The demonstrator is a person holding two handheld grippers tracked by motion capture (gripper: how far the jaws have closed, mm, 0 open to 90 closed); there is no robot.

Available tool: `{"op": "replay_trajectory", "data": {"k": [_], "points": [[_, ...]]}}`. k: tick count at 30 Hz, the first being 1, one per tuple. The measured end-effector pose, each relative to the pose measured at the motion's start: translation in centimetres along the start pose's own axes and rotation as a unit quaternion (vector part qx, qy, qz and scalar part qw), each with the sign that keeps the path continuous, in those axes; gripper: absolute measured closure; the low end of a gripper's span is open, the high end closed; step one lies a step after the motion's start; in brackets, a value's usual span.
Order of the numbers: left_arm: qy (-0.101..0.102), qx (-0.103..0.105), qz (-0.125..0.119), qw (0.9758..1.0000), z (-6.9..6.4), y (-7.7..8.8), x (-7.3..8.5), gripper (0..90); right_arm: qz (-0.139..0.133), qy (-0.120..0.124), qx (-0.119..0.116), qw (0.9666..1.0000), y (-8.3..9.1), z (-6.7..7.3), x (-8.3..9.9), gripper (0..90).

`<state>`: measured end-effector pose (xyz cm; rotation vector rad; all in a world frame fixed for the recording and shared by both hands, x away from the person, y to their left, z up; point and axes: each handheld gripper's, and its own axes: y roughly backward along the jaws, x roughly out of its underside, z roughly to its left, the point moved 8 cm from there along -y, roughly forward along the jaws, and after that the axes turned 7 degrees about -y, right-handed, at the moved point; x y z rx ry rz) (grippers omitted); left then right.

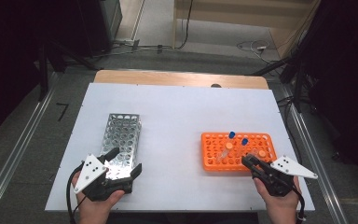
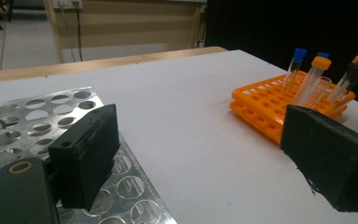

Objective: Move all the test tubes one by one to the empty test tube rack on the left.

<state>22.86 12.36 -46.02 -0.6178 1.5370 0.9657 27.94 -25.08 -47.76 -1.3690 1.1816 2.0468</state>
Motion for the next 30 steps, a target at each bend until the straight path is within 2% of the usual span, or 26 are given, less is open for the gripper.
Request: {"op": "replay_trajectory", "data": {"k": [6,8,14,15,17,21,30], "points": [[-0.001,0.016,0.001,0.9999,-0.7,-0.4,-0.2,12.4,0.001,0.000,-0.022,0.9998,1.1,1.2,-0.3,73.9],[-0.002,0.018,0.001,0.9998,-0.8,-0.4,-0.3,12.8,0.002,0.005,-0.028,0.9996,1.3,1.7,-0.3,73.9],[-0.006,0.045,0.001,0.9990,-2.0,-0.7,-0.7,14.3,0.006,0.024,-0.057,0.9981,1.4,3.9,-0.3,73.9],[-0.006,0.045,0.001,0.9990,-2.0,-0.7,-0.7,14.4,0.006,0.024,-0.057,0.9981,1.4,3.9,-0.3,73.9],[-0.004,0.053,0.002,0.9986,-2.3,-0.8,-0.9,14.8,0.010,0.031,-0.078,0.9964,1.2,5.0,-0.3,73.8],[-0.004,0.068,0.003,0.9977,-3.0,-1.2,-1.3,15.1,0.018,0.036,-0.101,0.9941,0.6,6.5,0.0,73.8],[-0.017,0.094,0.005,0.9954,-4.5,-2.0,-2.6,16.5,0.037,0.048,-0.130,0.9896,-1.4,8.7,-0.4,73.8]]}}
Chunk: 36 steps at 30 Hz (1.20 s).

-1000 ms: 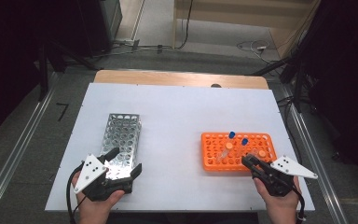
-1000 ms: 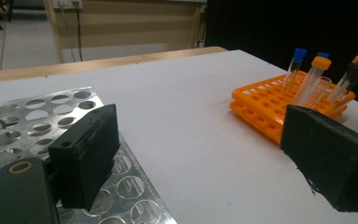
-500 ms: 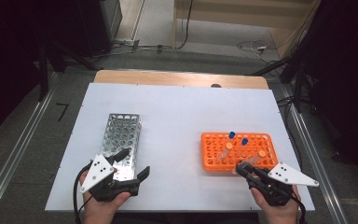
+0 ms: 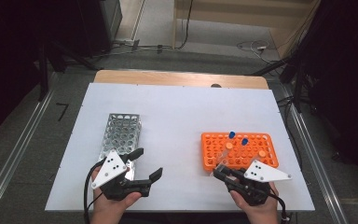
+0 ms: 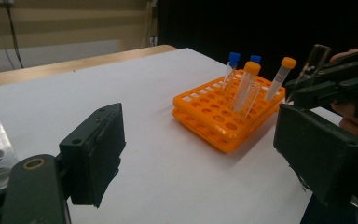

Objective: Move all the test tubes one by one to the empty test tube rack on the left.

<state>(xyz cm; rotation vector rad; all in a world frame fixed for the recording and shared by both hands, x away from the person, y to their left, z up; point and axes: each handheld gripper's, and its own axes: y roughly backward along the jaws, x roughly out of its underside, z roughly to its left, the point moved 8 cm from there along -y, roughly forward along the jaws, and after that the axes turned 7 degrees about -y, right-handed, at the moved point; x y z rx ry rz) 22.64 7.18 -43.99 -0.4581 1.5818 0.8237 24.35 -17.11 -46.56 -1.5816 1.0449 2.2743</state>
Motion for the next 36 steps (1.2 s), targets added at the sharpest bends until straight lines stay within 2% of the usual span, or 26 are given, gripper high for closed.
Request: {"op": "replay_trajectory", "data": {"k": [4,12,16,17,21,24,25,31,36], "points": [[-0.009,0.018,0.005,0.9998,-0.9,-1.2,-0.7,17.1,0.001,0.004,-0.009,1.0000,-0.9,0.4,-0.7,73.8],[-0.015,0.038,0.008,0.9991,-1.5,-3.0,-1.6,20.7,0.004,0.018,-0.022,0.9996,-2.4,1.2,-1.8,73.8],[-0.019,0.061,0.012,0.9979,-2.1,-4.0,-2.1,28.3,0.014,0.029,-0.033,0.9989,-3.5,1.9,-1.7,73.8],[-0.020,0.069,0.013,0.9974,-2.4,-4.3,-2.2,28.3,0.014,0.029,-0.033,0.9989,-3.5,1.9,-1.7,73.8],[-0.027,0.097,0.017,0.9948,-3.6,-5.2,-2.4,37.3,0.026,0.033,-0.044,0.9982,-4.3,2.6,-1.3,73.8],[-0.032,0.110,0.026,0.9931,-4.4,-5.9,-2.2,41.2,0.029,0.036,-0.048,0.9978,-4.6,2.9,-1.2,73.8],[-0.031,0.114,0.030,0.9925,-4.6,-6.0,-2.1,45.6,0.031,0.039,-0.052,0.9974,-4.7,3.3,-1.2,73.8],[-0.025,0.129,0.030,0.9908,-5.4,-6.5,-2.1,55.9,0.038,0.045,-0.057,0.9967,-4.9,3.9,-1.0,73.8],[-0.041,0.131,0.038,0.9898,-6.0,-6.8,-1.8,68.5,0.041,0.050,-0.064,0.9958,-5.1,4.5,-0.8,73.8]]}}
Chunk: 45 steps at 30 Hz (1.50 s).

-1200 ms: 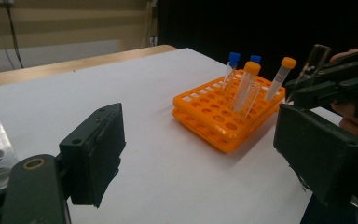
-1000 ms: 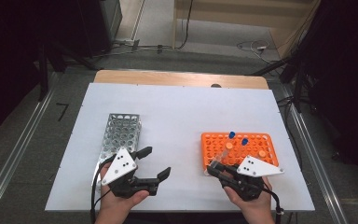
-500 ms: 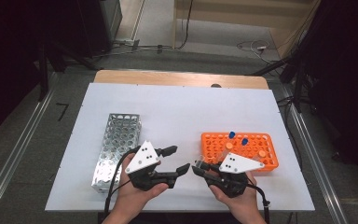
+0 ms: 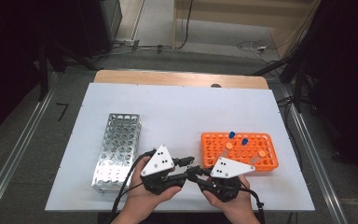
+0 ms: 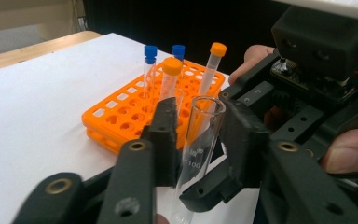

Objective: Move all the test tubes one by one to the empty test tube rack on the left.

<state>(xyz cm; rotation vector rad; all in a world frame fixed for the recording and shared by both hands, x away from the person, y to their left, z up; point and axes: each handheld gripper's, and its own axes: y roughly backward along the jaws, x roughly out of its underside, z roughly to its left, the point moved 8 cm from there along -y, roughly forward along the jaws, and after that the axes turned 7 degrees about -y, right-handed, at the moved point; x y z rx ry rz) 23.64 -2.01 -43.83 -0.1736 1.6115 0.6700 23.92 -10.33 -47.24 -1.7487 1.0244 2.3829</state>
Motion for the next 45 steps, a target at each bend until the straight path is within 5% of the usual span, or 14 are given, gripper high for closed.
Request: {"op": "replay_trajectory", "data": {"k": [21,28,37,45], "points": [[-0.007,-0.017,0.000,0.9998,0.4,0.2,-0.1,76.0,-0.005,-0.010,-0.015,0.9998,0.2,0.0,0.0,69.3],[0.003,-0.028,-0.002,0.9996,1.5,1.0,-0.1,76.0,-0.028,-0.015,-0.006,0.9995,1.9,-1.0,-0.4,40.5],[0.005,-0.049,-0.005,0.9988,3.3,2.6,-0.1,76.0,-0.040,-0.028,-0.006,0.9988,4.4,-2.8,-0.1,14.2],[0.020,-0.074,-0.011,0.9970,5.8,4.0,0.0,76.0,-0.043,-0.029,0.005,0.9986,6.2,-4.5,0.8,0.0]]}}
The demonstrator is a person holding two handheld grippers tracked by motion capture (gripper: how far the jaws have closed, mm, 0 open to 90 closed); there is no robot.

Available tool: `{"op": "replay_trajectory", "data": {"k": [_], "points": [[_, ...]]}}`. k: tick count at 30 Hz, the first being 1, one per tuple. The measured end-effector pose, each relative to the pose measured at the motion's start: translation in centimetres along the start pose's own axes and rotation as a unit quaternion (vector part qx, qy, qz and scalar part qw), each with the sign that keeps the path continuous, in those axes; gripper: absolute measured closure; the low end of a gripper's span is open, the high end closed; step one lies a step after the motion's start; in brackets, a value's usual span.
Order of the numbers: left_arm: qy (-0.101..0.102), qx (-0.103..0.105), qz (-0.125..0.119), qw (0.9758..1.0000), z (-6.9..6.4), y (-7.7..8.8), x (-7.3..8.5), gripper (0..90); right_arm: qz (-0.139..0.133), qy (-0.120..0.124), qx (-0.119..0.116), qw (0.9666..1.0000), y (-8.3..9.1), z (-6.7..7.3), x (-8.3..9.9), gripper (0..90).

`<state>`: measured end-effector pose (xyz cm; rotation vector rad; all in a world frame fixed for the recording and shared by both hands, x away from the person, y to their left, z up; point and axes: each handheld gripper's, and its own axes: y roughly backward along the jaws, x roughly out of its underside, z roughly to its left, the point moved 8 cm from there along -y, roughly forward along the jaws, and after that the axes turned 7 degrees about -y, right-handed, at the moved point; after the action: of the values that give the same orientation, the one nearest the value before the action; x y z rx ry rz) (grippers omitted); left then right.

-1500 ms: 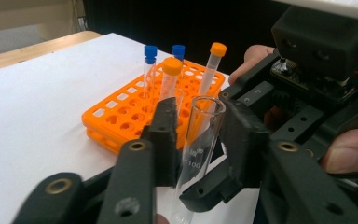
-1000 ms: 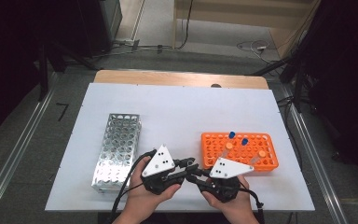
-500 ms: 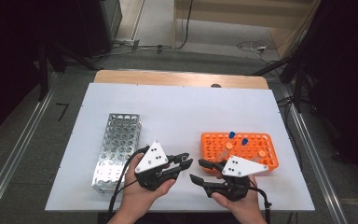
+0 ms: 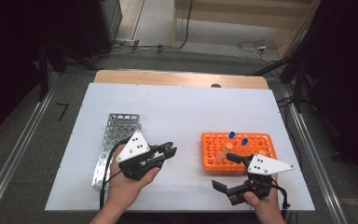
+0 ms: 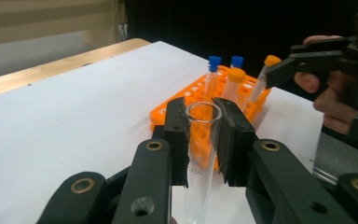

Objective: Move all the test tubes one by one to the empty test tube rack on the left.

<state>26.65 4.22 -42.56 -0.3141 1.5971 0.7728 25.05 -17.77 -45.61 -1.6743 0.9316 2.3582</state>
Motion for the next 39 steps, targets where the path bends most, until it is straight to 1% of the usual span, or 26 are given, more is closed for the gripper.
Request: {"op": "replay_trajectory", "data": {"k": [1,3,9,12,15,19,21,24,25,26,29,30,33,36,39], "points": [[0.001,-0.003,-0.001,1.0000,0.3,0.2,-0.1,76.0,-0.002,0.001,0.004,1.0000,0.2,-0.2,0.0,0.0],[0.005,-0.006,-0.005,1.0000,0.9,0.5,-0.3,76.0,-0.006,-0.005,0.006,0.9999,0.8,-0.5,0.2,0.0],[0.010,-0.032,-0.017,0.9993,3.0,1.7,-1.4,76.0,-0.004,-0.015,0.017,0.9997,2.1,-1.4,1.4,0.0],[0.012,-0.047,-0.023,0.9986,4.2,2.2,-1.9,76.0,0.000,-0.018,0.024,0.9996,2.8,-1.9,2.1,0.0],[0.013,-0.062,-0.025,0.9977,5.5,2.6,-2.4,76.0,0.003,-0.026,0.027,0.9993,3.5,-2.3,2.8,0.0],[0.015,-0.082,-0.026,0.9962,7.2,3.0,-2.8,76.0,0.007,-0.030,0.033,0.9990,4.2,-2.9,3.7,0.0],[0.016,-0.092,-0.028,0.9952,8.0,3.1,-3.0,76.0,0.010,-0.030,0.035,0.9989,4.4,-3.1,4.0,0.0],[0.022,-0.107,-0.031,0.9935,9.4,3.2,-3.1,76.0,0.004,-0.035,0.022,0.9991,4.6,-3.4,4.2,0.0],[0.023,-0.114,-0.032,0.9927,9.9,3.2,-3.0,76.0,0.004,-0.036,0.022,0.9991,4.6,-3.5,4.3,0.0],[0.023,-0.122,-0.029,0.9919,10.4,3.2,-2.9,76.0,0.005,-0.034,0.022,0.9992,4.5,-3.6,4.3,0.0],[0.035,-0.136,-0.028,0.9897,12.0,3.0,-2.5,76.0,0.008,-0.033,0.021,0.9992,4.4,-3.7,4.4,0.0],[0.036,-0.142,-0.028,0.9888,12.5,2.9,-2.4,76.0,0.008,-0.032,0.020,0.9993,4.4,-3.7,4.4,0.0],[0.034,-0.156,-0.027,0.9868,13.6,2.6,-2.0,76.0,0.009,-0.031,0.022,0.9992,4.3,-3.7,4.4,0.0],[0.037,-0.168,-0.026,0.9848,14.7,2.2,-1.5,75.9,0.010,-0.033,0.024,0.9991,4.3,-3.7,4.5,0.0],[0.049,-0.176,-0.026,0.9828,15.7,1.9,-1.0,75.9,0.009,-0.032,0.024,0.9991,4.2,-3.9,4.5,0.0]]}}
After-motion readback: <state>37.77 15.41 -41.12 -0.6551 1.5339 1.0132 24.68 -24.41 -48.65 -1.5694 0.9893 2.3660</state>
